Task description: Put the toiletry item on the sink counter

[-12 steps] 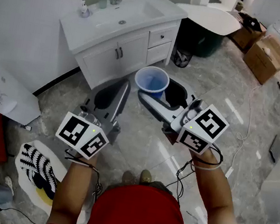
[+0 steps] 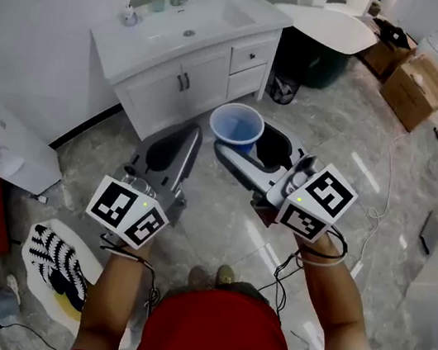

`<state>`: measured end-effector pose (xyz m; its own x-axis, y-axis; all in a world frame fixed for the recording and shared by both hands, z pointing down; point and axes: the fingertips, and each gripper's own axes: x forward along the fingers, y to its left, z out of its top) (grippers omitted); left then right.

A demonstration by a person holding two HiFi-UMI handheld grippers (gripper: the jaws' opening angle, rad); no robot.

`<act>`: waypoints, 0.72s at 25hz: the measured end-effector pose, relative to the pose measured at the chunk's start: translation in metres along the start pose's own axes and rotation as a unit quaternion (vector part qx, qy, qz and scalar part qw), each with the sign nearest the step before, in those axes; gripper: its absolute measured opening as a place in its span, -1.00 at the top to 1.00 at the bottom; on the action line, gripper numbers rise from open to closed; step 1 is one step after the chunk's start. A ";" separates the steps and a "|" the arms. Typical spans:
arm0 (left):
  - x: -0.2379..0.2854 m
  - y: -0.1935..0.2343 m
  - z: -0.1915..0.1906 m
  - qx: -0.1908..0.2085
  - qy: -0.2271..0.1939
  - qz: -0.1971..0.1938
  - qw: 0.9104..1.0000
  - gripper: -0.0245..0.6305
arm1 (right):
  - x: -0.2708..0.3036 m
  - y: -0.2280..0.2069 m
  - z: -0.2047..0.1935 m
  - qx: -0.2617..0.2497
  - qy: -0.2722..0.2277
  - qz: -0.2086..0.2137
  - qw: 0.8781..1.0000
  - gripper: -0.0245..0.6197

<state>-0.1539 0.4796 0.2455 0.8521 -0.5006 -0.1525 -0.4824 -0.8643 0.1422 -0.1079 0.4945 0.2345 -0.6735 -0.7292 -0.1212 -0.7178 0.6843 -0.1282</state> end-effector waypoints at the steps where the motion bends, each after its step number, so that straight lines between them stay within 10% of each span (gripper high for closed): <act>1: 0.003 0.000 -0.001 0.000 0.001 0.001 1.000 0.87 | -0.001 -0.004 0.001 0.001 0.000 -0.001 1.000 0.03; 18: 0.050 0.007 -0.008 0.018 -0.003 0.040 0.999 0.87 | -0.002 -0.060 0.010 -0.012 -0.002 0.016 1.000 0.03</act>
<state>-0.1130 0.4486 0.2465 0.8089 -0.5687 -0.1488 -0.5563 -0.8224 0.1191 -0.0619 0.4545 0.2331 -0.6958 -0.7065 -0.1291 -0.6995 0.7074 -0.1013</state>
